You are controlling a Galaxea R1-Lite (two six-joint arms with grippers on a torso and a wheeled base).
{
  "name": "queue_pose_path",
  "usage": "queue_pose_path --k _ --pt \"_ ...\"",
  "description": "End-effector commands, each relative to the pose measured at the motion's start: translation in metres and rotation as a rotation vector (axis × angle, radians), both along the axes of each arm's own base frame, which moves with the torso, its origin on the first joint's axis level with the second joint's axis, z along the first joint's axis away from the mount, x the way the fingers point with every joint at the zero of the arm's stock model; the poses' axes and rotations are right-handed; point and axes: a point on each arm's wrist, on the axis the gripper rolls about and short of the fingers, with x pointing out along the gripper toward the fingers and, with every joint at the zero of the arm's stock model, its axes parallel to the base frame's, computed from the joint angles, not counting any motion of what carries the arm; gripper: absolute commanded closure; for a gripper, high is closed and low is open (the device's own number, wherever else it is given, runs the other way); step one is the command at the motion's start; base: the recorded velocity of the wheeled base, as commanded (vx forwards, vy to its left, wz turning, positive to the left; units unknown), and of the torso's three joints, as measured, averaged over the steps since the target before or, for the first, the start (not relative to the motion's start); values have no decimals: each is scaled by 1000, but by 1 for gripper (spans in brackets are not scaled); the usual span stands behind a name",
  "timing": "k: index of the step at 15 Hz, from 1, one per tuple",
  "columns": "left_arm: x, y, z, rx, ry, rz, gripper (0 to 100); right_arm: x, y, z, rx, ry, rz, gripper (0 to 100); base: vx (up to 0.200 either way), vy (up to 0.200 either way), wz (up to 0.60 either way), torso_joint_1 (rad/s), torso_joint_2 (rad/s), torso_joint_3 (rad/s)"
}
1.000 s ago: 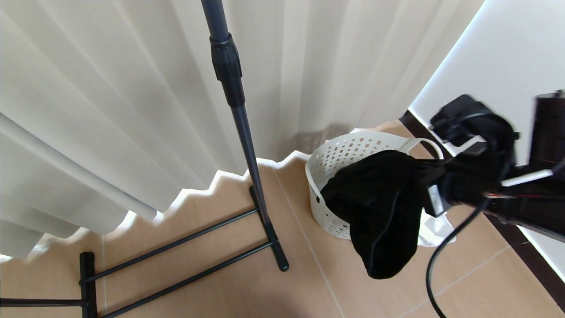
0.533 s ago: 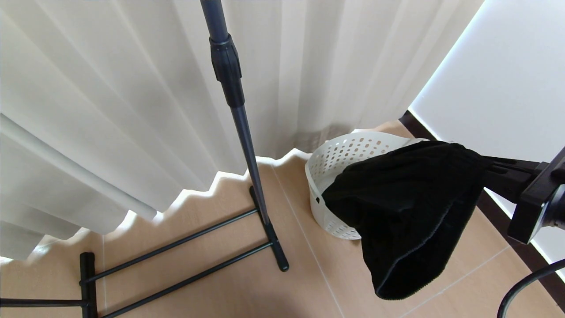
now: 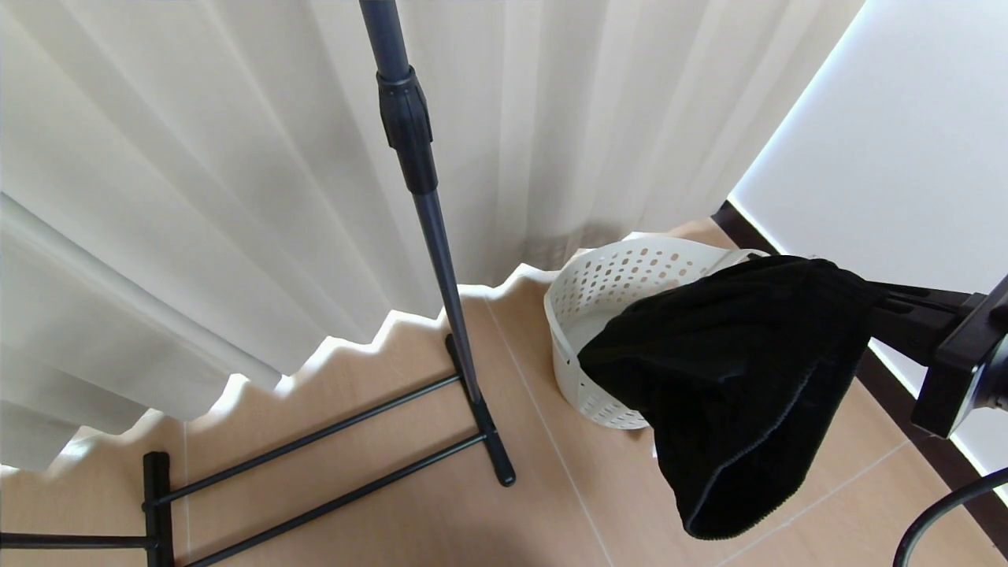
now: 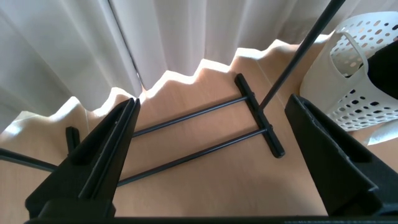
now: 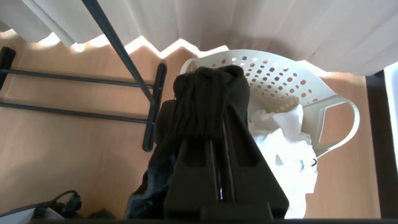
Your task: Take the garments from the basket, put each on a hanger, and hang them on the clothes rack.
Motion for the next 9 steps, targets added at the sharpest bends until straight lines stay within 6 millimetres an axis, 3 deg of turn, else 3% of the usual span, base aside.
queue_pose_path --k 1,9 --pt "0 0 0 -1 0 2 0 0 0 -1 -1 1 -1 100 0 0 0 2 2 149" --pt "0 0 0 -1 0 1 0 2 -4 -1 -2 0 -25 100 0 0 0 1 2 191"
